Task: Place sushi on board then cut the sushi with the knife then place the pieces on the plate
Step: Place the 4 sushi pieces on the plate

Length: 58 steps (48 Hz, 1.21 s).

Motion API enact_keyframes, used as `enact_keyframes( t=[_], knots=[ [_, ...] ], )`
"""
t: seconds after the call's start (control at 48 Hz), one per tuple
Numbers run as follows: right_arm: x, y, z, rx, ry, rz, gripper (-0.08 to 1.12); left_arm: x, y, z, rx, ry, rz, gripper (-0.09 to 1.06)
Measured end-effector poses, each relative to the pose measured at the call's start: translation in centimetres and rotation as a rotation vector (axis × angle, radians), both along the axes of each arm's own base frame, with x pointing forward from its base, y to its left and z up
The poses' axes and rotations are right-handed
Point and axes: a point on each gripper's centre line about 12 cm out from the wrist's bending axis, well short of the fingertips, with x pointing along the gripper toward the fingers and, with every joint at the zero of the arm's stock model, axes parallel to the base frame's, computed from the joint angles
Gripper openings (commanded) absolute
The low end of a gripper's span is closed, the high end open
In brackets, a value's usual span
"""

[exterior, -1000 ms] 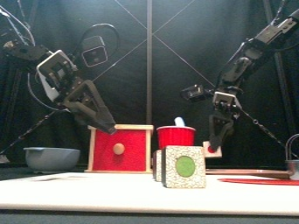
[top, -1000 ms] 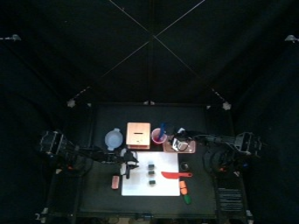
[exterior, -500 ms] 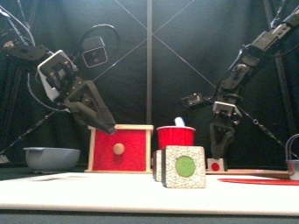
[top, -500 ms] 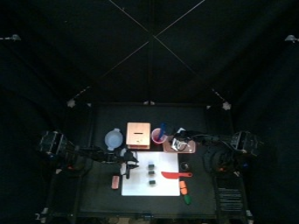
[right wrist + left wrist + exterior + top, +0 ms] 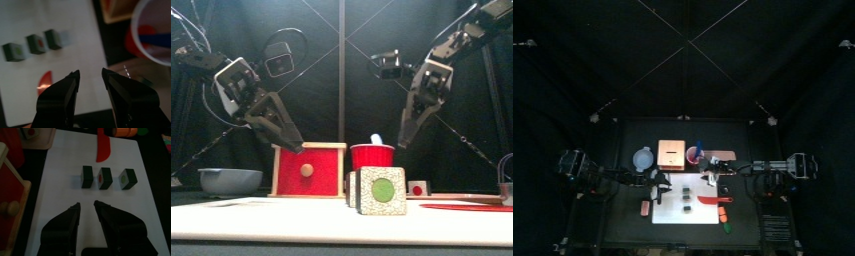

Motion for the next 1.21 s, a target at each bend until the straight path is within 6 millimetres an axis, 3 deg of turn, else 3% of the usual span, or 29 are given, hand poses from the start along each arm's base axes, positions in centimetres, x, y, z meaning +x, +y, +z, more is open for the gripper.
enact_keyframes(
  t=[0.146,0.646,1.208],
  knots=[
    [2.1,2.3,-0.6,-0.004,-0.025,0.064,0.78,0.0,0.1,-0.1,0.0,0.002,0.002,0.71],
    [6.9,3.9,-3.6,-0.006,0.026,0.114,0.78,-0.1,0.1,-0.1,0.0,0.003,0.003,0.71],
    [8.4,4.7,-5.5,0.0,0.061,0.13,0.78,-0.1,0.1,-0.2,0.001,0.006,0.003,0.71]
  ],
)
